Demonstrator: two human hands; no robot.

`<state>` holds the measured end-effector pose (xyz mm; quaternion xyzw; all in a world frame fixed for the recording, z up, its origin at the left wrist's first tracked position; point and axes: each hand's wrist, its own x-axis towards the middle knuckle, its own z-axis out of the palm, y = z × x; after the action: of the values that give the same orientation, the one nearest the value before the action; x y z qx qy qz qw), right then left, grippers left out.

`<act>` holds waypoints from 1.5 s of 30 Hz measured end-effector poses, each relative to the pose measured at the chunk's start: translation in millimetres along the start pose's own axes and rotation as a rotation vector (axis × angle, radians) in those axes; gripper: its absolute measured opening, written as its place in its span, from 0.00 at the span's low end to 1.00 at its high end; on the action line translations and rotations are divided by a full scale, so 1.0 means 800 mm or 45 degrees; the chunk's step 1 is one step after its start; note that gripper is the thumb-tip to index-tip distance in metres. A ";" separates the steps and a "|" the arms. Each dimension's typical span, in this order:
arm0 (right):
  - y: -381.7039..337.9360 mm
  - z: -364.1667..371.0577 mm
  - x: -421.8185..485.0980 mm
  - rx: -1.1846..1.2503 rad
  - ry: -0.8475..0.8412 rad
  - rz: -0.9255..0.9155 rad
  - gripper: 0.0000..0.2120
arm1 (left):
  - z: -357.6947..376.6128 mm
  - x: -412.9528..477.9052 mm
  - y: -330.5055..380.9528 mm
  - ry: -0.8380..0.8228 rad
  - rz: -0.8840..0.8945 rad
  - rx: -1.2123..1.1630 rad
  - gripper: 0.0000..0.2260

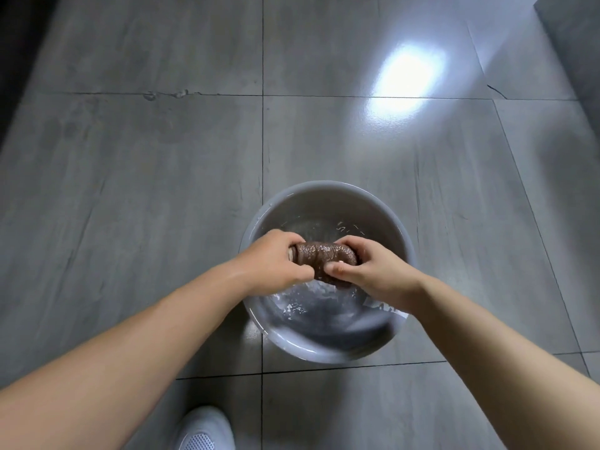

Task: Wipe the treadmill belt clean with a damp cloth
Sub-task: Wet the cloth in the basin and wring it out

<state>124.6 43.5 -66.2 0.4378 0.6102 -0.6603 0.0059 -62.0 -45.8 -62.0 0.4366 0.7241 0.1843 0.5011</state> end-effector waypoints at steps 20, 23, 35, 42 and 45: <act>-0.007 0.081 0.034 0.355 0.650 0.133 0.27 | 0.063 0.016 0.018 0.505 -0.114 -0.273 0.25; -0.006 0.081 0.028 0.421 0.622 0.095 0.22 | 0.066 0.019 0.014 0.497 -0.129 -0.264 0.24; -0.003 0.050 0.017 0.696 0.344 0.247 0.12 | 0.054 0.005 0.008 0.387 0.051 -0.416 0.11; -0.005 0.060 0.012 0.716 0.457 0.223 0.17 | 0.065 0.000 0.008 0.490 0.018 -0.415 0.21; -0.004 0.071 0.009 0.615 0.544 0.072 0.15 | 0.063 0.001 0.009 0.534 -0.042 -0.421 0.23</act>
<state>85.8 2.5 -75.1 0.5721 0.4108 -0.6787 -0.2080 -13.7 -49.7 -78.8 0.2891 0.7793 0.3782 0.4076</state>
